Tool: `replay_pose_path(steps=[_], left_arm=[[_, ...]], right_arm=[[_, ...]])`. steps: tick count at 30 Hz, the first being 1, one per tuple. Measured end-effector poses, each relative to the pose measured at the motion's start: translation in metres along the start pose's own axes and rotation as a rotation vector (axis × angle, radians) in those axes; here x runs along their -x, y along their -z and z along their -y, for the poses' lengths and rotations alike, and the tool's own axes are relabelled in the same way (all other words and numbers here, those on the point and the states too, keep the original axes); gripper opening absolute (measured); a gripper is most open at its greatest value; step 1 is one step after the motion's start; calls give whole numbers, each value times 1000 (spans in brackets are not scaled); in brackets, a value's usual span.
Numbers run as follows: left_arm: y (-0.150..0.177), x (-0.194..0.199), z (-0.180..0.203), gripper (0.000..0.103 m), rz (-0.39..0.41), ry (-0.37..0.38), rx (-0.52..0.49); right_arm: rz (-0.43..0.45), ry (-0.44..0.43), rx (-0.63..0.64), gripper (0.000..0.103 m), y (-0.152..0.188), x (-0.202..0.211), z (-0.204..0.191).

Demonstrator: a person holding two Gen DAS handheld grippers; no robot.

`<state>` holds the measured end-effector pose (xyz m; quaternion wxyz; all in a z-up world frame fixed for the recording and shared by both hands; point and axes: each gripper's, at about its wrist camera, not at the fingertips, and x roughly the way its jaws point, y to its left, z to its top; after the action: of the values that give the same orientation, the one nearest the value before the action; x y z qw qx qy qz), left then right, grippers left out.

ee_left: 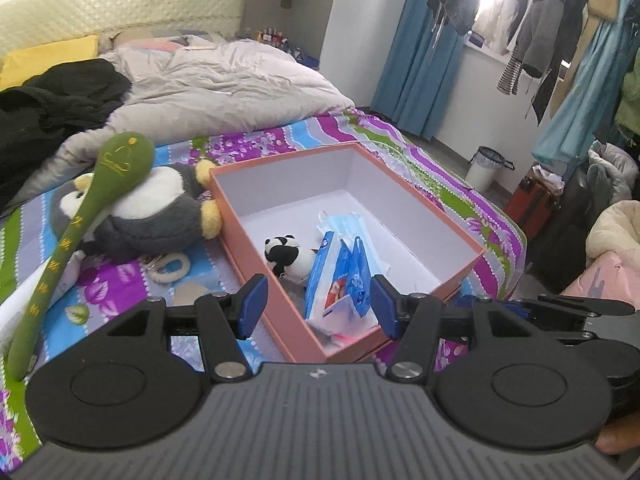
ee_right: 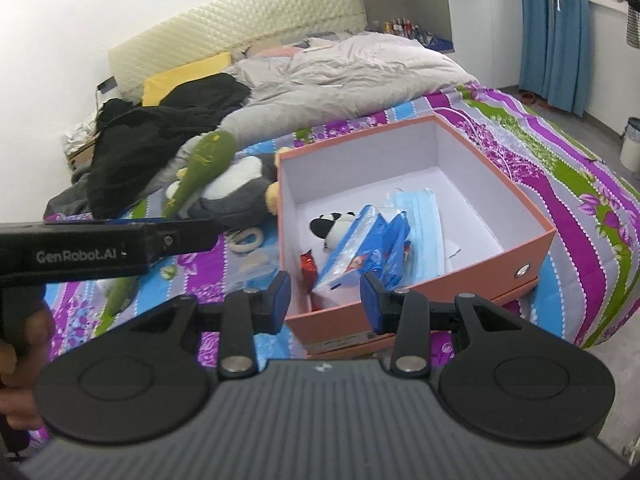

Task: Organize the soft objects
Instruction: 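Move both open grippers back from the box toward the pile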

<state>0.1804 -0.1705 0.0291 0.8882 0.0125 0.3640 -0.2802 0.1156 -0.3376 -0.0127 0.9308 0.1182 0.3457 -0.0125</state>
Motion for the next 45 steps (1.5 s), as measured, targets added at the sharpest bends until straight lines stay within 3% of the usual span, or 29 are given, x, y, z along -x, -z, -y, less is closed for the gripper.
replay_pose_path(steps=[14, 18, 35, 45], left_arm=[[49, 70, -18, 62, 57, -21, 40], [62, 83, -25, 62, 62, -33, 65], [122, 137, -47, 62, 69, -112, 159], [137, 129, -75, 63, 34, -136, 207]], right_arm=[[30, -38, 8, 41, 33, 37, -26], [53, -12, 41, 41, 42, 48, -35], [20, -121, 90, 41, 88, 66, -84], [-42, -127, 112, 41, 96, 43, -95]])
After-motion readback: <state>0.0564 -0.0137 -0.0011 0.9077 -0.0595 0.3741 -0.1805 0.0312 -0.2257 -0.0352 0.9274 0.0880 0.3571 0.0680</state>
